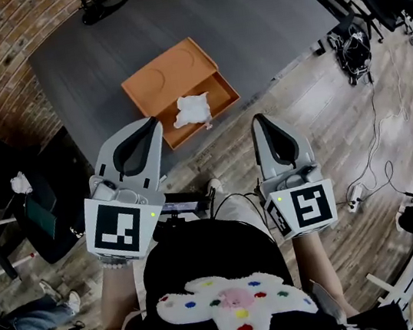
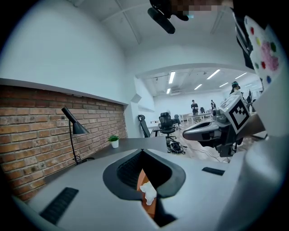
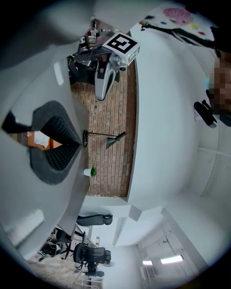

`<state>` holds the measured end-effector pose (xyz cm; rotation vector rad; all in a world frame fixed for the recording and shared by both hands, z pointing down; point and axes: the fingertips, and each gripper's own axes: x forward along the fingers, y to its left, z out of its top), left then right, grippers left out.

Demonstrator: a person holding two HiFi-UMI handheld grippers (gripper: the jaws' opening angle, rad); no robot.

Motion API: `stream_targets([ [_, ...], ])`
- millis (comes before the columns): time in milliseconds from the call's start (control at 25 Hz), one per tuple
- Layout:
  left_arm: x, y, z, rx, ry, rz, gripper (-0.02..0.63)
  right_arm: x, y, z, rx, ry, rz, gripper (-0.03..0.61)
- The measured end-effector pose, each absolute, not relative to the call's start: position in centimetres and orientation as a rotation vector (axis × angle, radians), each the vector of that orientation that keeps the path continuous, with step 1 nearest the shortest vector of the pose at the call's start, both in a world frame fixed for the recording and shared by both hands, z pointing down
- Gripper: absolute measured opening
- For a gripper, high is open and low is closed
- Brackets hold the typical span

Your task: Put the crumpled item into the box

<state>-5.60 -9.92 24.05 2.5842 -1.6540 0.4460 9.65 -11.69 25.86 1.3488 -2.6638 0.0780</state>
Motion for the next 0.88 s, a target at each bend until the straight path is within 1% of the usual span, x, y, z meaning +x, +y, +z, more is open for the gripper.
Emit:
stream_targets([
  [880, -5.1, -10.3, 25.2, 2.604, -1.602, 0.457, 0.006, 9.2, -12.1, 27.3, 1.330, -2.624, 0.077, 0.009],
])
